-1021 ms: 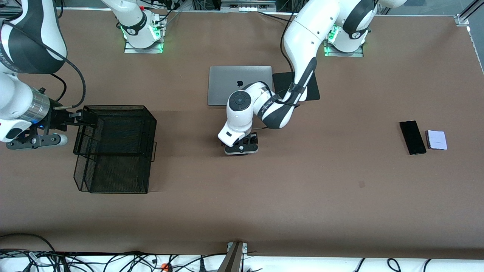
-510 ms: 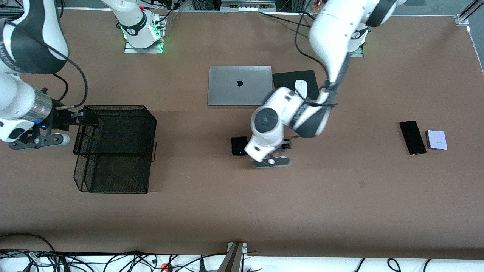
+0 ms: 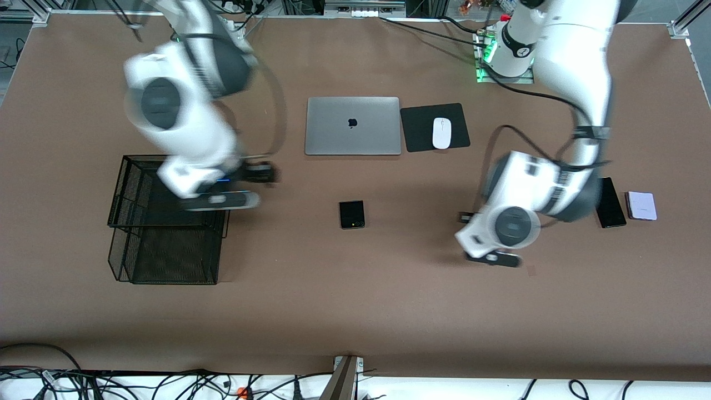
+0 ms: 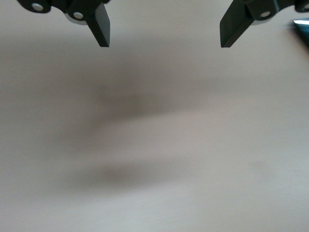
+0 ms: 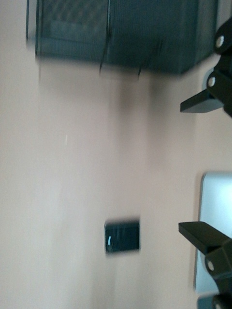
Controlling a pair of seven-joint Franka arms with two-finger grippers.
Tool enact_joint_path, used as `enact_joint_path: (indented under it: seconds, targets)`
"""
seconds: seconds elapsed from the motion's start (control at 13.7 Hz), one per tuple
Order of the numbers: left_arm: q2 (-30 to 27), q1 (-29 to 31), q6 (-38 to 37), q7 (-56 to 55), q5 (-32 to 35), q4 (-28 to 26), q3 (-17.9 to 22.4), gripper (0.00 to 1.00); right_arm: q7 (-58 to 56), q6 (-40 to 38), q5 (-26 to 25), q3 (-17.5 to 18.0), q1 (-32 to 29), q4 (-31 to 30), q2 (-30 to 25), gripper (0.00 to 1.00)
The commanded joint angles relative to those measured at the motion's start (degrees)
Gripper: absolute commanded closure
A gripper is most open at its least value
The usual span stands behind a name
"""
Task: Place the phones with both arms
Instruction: 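Grasp the flip phone with the right gripper while the left gripper returns, then carry the flip phone to the basket while the left gripper grasps the black phone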
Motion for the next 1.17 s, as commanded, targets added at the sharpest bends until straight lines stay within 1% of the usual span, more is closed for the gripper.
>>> enact_joint_path:
  seconds: [0.0,0.07,0.15,0.29,0.44,0.66,0.73,0.87,0.95,1.09]
  targets:
    - [-4.75,7.9,1.72,11.88,3.68,-6.32,-0.83,0.0,5.56,2.89,0.37,-0.72,5.57,10.89,10.5,0.01]
    - [-5.54,11.15,2.95,15.93,4.65,-7.29,-0.83,0.0,7.23,4.56,0.37,-0.72,7.59,13.71,14.02,0.01]
    - [-6.33,14.75,4.88,19.19,4.92,-8.34,-0.83,0.0,8.12,6.84,0.2,-0.89,9.18,14.61,16.49,0.01]
    - [-7.74,21.26,12.06,23.69,4.92,-12.63,-0.92,0.0,9.09,11.59,-0.24,-0.98,10.42,14.44,20.19,0.0]
    - [-9.15,27.5,20.15,24.76,4.4,-17.64,-1.09,0.0,9.1,15.01,-1.55,-1.07,11.65,14.44,23.35,0.0]
    - [-10.2,34.62,30.35,24.58,0.62,-24.5,-1.18,0.0,9.1,19.24,-5.15,-1.15,12.53,14.35,27.14,0.0]
    - [-10.82,36.65,33.95,24.5,0.35,-27.31,-1.44,0.0,8.92,20.04,-6.99,-1.24,12.97,14.27,27.84,0.0]
    - [-11.0,37.81,36.53,23.71,-0.35,-30.05,-1.8,0.0,8.92,20.22,-10.07,-1.24,13.24,14.26,29.25,0.0]
    - [-11.52,39.47,38.19,23.62,-1.4,-31.45,-1.8,0.0,8.83,20.22,-11.83,-1.24,13.5,14.18,29.61,0.0]
    - [-12.05,40.8,41.79,23.53,-7.35,-34.62,-1.97,0.0,8.92,20.22,-13.34,-1.24,13.5,13.57,29.78,0.0]
